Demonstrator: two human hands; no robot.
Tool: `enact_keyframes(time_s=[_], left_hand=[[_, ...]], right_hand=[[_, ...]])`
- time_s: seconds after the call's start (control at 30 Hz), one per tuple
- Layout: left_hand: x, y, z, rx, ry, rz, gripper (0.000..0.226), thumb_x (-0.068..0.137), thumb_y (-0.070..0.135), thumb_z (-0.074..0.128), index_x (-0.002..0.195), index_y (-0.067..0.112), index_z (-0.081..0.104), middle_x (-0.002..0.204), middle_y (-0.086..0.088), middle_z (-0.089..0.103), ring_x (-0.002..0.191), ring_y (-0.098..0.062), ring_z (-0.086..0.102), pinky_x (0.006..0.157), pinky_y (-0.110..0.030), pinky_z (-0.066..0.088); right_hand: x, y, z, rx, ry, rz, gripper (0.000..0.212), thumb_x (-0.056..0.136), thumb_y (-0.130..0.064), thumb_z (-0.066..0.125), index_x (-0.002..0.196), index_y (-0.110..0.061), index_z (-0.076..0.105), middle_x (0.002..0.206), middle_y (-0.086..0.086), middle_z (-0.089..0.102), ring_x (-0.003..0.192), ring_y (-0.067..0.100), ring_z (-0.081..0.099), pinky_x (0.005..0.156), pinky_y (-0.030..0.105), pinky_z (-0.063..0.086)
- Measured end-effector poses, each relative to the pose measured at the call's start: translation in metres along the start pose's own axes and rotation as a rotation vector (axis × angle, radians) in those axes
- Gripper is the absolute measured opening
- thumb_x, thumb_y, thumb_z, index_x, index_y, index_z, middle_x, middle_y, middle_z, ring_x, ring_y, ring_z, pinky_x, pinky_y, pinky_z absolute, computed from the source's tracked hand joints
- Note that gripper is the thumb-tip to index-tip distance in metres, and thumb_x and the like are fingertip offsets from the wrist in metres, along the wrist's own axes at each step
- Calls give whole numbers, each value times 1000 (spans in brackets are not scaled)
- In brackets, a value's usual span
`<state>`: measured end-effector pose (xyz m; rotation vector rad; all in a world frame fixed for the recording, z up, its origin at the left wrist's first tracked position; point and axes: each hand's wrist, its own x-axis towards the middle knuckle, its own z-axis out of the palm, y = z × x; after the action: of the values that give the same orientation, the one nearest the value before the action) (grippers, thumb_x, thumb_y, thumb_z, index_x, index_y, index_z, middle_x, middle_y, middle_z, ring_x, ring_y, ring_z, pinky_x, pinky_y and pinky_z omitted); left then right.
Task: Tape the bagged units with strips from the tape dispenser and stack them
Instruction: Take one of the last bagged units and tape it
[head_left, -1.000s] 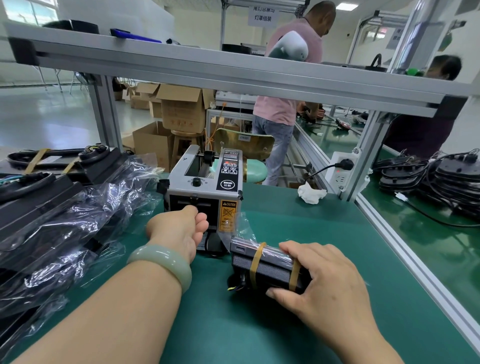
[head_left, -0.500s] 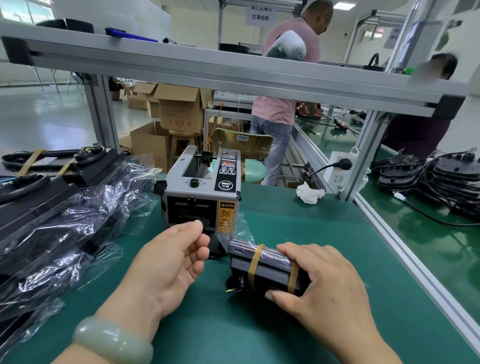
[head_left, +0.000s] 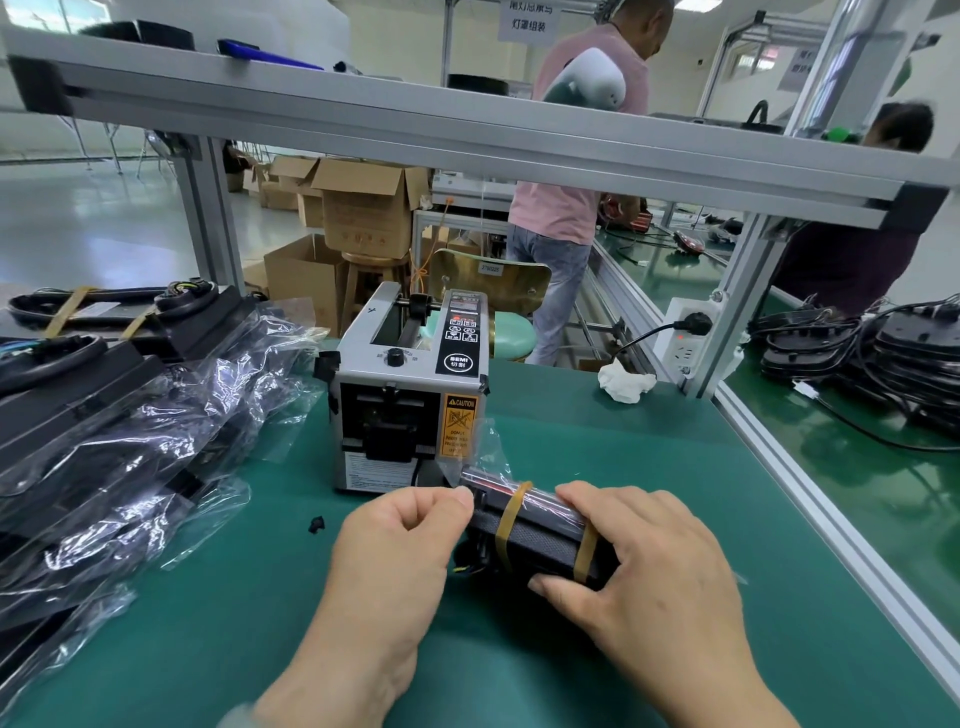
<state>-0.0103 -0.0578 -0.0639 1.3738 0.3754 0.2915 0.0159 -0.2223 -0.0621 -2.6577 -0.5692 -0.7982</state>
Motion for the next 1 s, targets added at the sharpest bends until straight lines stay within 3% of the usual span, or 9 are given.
enact_keyframes(time_s=[0.17,0.37,0.53,0.7,1.0], left_hand=[[0,2,7,-14,27,-3,31,85,23,66,57,33,71,55,13,63,55,3,54,60,-23,41],[4,-2,12,-6,89,26,31,84,20,68,54,28,71,49,12,57,43,4,45,41,-8,37],[6,-6,15,-8,152,36,28,83,18,70,56,14,68,50,7,59,44,1,45,41,-5,38],[4,-6,17,-4,181,50,19,84,20,69,67,12,69,49,10,60,42,5,46,41,-4,36],[3,-4,21,-12,187,69,19,85,20,69,68,11,69,48,12,61,44,7,50,41,-2,35]], right_hand=[[-1,-2,0,-14,5,7,64,34,-47,90,92,-29,69,77,-12,65,64,21,56,56,34,49],[-1,-2,0,-21,5,8,65,34,-47,91,92,-28,69,76,-11,65,63,22,56,55,34,49],[-2,-4,0,-26,-3,14,65,34,-47,91,92,-28,70,76,-10,65,63,22,56,55,35,49],[-1,-5,0,-20,6,16,65,34,-45,92,92,-26,70,74,-9,65,62,23,55,54,37,49],[-2,-5,1,-28,-10,31,66,34,-47,91,93,-27,70,75,-9,64,63,24,55,55,35,48]])
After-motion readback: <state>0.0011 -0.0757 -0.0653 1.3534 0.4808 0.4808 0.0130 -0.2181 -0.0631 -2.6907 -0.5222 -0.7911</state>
